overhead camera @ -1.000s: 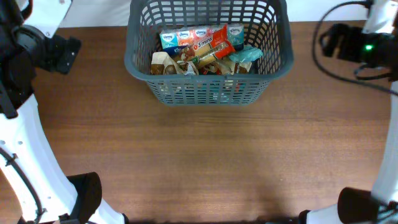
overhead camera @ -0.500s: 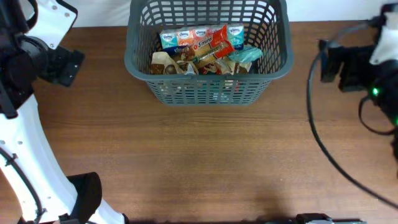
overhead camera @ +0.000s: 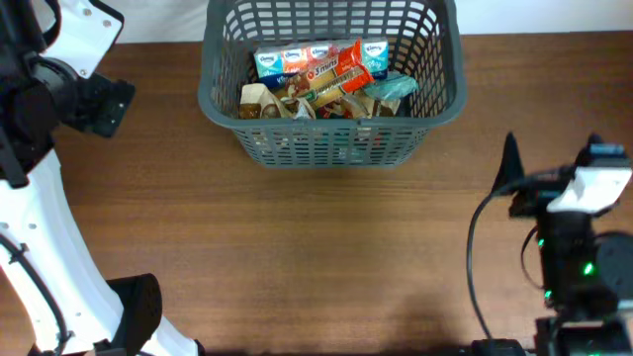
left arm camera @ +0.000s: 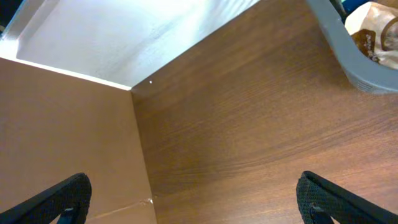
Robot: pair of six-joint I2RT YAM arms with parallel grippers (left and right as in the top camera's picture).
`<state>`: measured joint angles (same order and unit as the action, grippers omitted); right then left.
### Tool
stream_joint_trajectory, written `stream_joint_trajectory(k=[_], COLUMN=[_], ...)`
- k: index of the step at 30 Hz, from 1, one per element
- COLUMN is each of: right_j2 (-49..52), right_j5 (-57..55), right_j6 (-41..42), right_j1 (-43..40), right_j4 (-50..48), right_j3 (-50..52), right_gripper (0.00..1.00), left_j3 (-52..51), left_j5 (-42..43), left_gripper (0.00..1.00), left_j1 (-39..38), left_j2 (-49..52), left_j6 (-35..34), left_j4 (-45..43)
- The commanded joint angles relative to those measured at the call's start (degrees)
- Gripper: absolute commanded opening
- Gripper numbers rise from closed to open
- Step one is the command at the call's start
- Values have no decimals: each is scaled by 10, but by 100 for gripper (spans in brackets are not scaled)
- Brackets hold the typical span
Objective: Pack container
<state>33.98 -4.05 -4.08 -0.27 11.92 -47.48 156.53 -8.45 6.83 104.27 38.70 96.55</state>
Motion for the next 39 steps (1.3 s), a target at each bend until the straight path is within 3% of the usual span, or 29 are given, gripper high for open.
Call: stream_joint_trajectory(k=[1, 11, 17, 39], right_j2=[-70, -244, -304, -338], right_j5=[-9, -5, 57, 84], right_j6=[-2, 0, 0, 0], right_j1=[3, 3, 3, 3], right_j4=[-3, -4, -4, -13], right_j3=[83, 242, 304, 435], right_gripper=[99, 99, 99, 99], left_j3=[-2, -2, -2, -2], left_j5=[0, 0, 0, 0], left_gripper=[99, 99, 99, 99], left_j1=[2, 2, 2, 2], left_j2=[0, 0, 0, 0], left_j6=[-8, -8, -8, -8], left_j4=[0, 0, 0, 0])
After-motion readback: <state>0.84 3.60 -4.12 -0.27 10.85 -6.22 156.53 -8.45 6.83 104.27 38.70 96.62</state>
